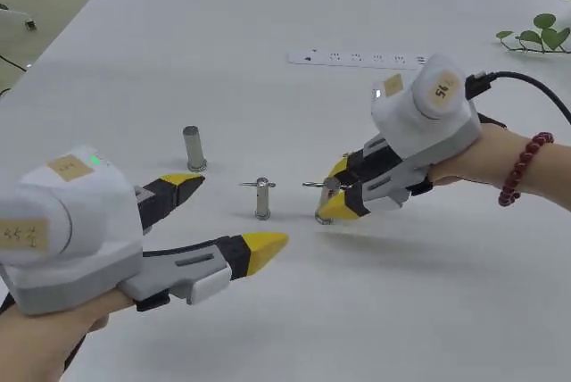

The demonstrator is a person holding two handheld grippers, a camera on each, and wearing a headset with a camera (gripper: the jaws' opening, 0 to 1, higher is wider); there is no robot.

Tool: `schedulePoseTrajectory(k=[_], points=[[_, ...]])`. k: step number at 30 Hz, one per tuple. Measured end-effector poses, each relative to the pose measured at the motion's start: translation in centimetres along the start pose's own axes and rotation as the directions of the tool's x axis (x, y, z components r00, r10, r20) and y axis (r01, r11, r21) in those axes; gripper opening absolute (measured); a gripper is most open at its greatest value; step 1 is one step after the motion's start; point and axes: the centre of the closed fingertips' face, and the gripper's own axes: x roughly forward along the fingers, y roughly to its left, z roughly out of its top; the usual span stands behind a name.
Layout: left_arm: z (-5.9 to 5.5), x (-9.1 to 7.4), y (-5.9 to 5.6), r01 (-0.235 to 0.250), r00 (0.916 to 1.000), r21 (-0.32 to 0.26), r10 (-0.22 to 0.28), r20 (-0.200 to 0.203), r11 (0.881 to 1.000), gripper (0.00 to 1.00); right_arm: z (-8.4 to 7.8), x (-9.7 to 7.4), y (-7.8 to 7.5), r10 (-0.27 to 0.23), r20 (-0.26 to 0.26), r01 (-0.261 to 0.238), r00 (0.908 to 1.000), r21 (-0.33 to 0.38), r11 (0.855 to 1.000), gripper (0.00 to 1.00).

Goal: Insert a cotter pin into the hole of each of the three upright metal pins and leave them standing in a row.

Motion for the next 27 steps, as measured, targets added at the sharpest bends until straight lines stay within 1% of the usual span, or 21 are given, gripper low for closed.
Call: schedulePoseTrajectory(k=[2, 5, 7, 9, 12, 15, 17, 18, 22, 24, 27], points=[[0.1, -0.1, 0.2, -0.005, 1.0000, 0.004, 0.005, 0.000, 1.000, 0.73, 0.5, -0.3, -0.2, -0.003, 0.016, 0.003, 0.9999, 0.011, 1.000, 0.26], [0.2, -0.2, 0.3, -0.008, 1.0000, 0.004, 0.008, -0.001, 1.000, 0.76, 1.8, -0.7, -0.2, 0.002, 0.054, -0.004, 0.9985, 0.033, 0.999, 0.29], [0.1, -0.2, 0.4, -0.006, 1.0000, 0.003, 0.006, -0.004, 1.000, 0.77, 2.5, -0.8, -0.2, 0.004, 0.064, -0.007, 0.9979, 0.043, 0.999, 0.31], [-0.1, -0.3, 0.6, -0.005, 0.9999, -0.005, 0.005, -0.012, 1.000, 0.78, 3.3, -0.8, 0.1, 0.019, 0.080, -0.025, 0.9966, 0.076, 0.997, 0.32], [-0.1, -0.5, 0.8, -0.011, 0.9998, -0.005, 0.011, -0.013, 1.000, 0.80, 4.4, -0.7, 0.3, 0.026, 0.106, -0.035, 0.9941, 0.082, 0.996, 0.35], [0.0, -0.7, 0.9, -0.015, 0.9999, -0.010, 0.015, -0.006, 1.000, 0.82, 6.0, -0.3, 0.0, 0.016, 0.135, -0.027, 0.9907, 0.080, 0.996, 0.35], [0.1, -0.7, 0.9, -0.015, 0.9999, -0.013, 0.015, -0.002, 1.000, 0.85, 6.9, 0.4, -0.5, 0.009, 0.151, -0.023, 0.9884, 0.088, 0.996, 0.36], [0.1, -0.8, 0.9, -0.013, 0.9999, -0.019, 0.013, 0.001, 1.000, 0.85, 7.2, 0.4, -0.6, 0.006, 0.155, -0.020, 0.9879, 0.091, 0.996, 0.36], [0.4, -0.8, 0.9, -0.011, 0.9999, -0.021, 0.011, 0.011, 1.000, 0.89, 8.9, 1.3, -1.6, -0.022, 0.180, 0.004, 0.9833, 0.097, 0.995, 0.37], [0.4, -0.8, 0.8, -0.008, 0.9999, -0.019, 0.008, 0.014, 1.000, 0.90, 9.6, 1.8, -2.1, -0.035, 0.189, 0.018, 0.9813, 0.090, 0.996, 0.37], [0.2, -0.8, 0.8, -0.005, 1.0000, -0.011, 0.005, 0.006, 1.000, 0.91, 10.3, 2.4, -2.6, -0.046, 0.199, 0.030, 0.9789, 0.084, 0.996, 0.37]])
